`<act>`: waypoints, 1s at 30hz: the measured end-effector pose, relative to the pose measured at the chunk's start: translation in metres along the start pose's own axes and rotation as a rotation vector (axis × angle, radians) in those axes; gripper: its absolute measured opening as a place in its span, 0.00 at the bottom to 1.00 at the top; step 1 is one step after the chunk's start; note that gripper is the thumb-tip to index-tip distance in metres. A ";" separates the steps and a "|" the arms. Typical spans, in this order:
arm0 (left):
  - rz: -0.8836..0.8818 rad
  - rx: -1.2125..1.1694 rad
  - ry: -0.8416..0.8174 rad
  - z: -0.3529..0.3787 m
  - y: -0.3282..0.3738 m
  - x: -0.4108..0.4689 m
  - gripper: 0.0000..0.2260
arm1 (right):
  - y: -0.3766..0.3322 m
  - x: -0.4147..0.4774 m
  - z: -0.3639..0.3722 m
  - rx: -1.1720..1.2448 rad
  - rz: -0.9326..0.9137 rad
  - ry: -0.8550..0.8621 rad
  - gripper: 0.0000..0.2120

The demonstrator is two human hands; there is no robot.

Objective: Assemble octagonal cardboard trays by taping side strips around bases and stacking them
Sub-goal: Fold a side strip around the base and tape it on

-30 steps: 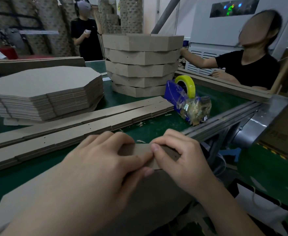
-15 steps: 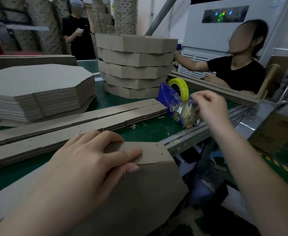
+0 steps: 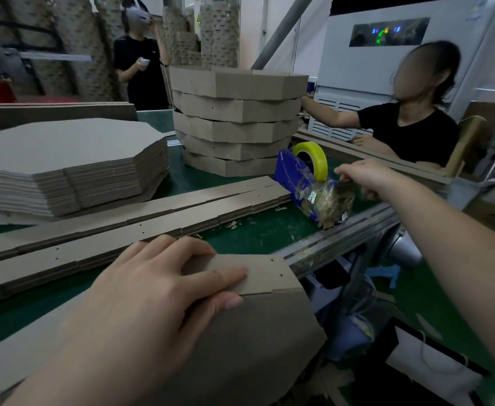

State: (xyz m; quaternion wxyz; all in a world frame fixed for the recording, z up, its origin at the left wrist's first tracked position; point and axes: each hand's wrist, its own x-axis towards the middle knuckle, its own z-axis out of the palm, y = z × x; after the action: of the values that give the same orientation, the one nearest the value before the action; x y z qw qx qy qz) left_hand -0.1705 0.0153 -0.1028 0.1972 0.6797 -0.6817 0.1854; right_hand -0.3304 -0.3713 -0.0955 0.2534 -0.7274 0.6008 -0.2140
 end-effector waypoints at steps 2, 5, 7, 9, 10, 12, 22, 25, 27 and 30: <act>0.003 -0.006 -0.010 0.000 0.000 0.000 0.16 | 0.000 0.000 -0.004 0.037 0.036 -0.067 0.16; -0.001 -0.015 -0.026 -0.001 -0.001 0.000 0.16 | -0.001 0.001 -0.008 0.049 0.080 -0.128 0.14; -0.003 -0.018 -0.027 -0.001 0.000 -0.001 0.16 | -0.005 0.001 -0.010 0.107 0.145 -0.199 0.12; -0.002 -0.013 -0.025 -0.001 0.000 -0.001 0.16 | -0.006 0.001 -0.012 0.201 0.222 -0.249 0.10; -0.001 -0.011 -0.024 -0.002 0.001 -0.001 0.16 | -0.006 0.001 -0.013 0.267 0.255 -0.267 0.08; -0.001 -0.009 -0.019 -0.002 0.001 -0.001 0.16 | -0.004 0.000 -0.014 0.428 0.299 -0.310 0.05; -0.007 0.002 -0.010 -0.003 0.002 -0.002 0.16 | 0.001 -0.013 -0.001 0.881 0.267 -0.199 0.07; -0.014 -0.006 -0.015 -0.002 0.000 -0.002 0.16 | 0.011 -0.019 0.001 1.047 0.187 -0.172 0.06; -0.016 -0.010 -0.019 -0.002 -0.001 -0.002 0.16 | 0.024 -0.025 0.005 1.176 0.092 -0.156 0.08; -0.017 -0.011 -0.022 -0.001 -0.001 0.000 0.16 | 0.045 -0.039 0.017 1.334 -0.076 -0.157 0.17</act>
State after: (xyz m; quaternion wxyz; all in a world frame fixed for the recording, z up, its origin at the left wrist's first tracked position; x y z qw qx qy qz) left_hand -0.1693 0.0162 -0.1021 0.1950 0.6865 -0.6789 0.1725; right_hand -0.3617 -0.3375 -0.1369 0.6838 -0.4492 0.2934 -0.4945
